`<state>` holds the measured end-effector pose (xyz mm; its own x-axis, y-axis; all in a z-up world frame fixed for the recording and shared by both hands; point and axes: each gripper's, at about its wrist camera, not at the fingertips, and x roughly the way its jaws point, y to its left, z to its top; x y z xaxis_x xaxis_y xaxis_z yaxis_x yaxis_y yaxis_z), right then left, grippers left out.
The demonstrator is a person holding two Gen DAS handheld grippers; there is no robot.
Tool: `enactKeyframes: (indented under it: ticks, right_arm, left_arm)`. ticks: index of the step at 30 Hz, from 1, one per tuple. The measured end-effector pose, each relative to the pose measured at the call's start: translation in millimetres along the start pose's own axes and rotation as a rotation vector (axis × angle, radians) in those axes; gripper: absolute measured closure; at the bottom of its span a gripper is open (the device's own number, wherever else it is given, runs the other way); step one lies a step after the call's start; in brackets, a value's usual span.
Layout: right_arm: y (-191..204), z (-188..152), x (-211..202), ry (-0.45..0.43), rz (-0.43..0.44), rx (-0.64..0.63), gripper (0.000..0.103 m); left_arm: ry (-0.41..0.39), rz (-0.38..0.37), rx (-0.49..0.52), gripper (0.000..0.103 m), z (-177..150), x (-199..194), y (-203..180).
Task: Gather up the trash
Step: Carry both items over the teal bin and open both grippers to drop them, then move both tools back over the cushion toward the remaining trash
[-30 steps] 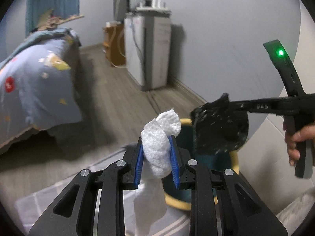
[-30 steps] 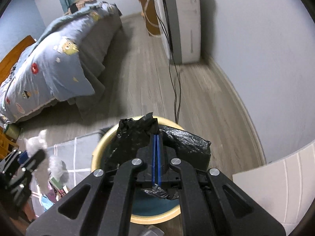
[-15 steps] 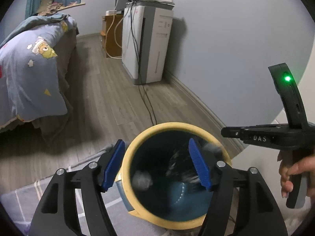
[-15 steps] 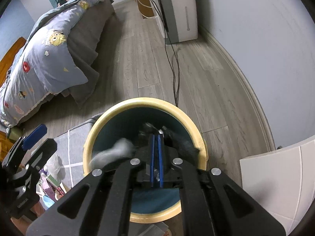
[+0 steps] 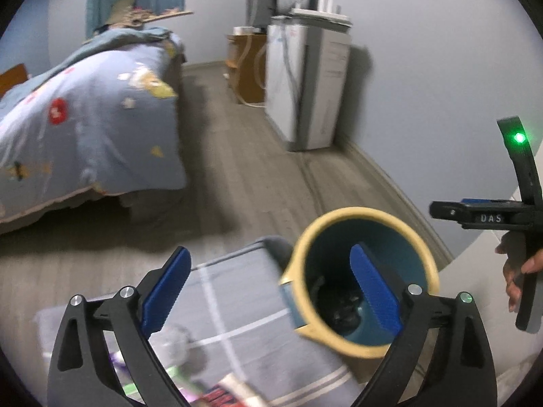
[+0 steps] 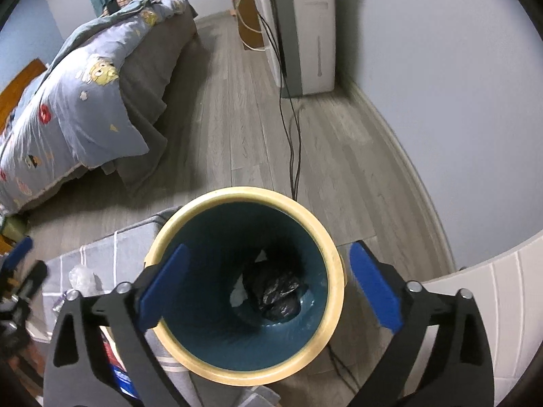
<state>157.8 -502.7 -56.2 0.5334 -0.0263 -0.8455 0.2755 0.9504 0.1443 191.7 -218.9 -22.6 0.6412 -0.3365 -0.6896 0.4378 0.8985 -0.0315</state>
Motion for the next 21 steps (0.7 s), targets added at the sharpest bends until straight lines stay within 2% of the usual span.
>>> enactKeyframes:
  ticks: [11, 21]
  right_arm:
    - [68, -16, -24, -0.02, 0.035, -0.139, 0.006]
    - [141, -37, -37, -0.012, 0.126, -0.149, 0.006]
  left_arm:
    - [-0.02, 0.172, -0.086, 0.007, -34, -86, 89]
    - [-0.028, 0.304, -0.145, 0.006, -83, -137, 148]
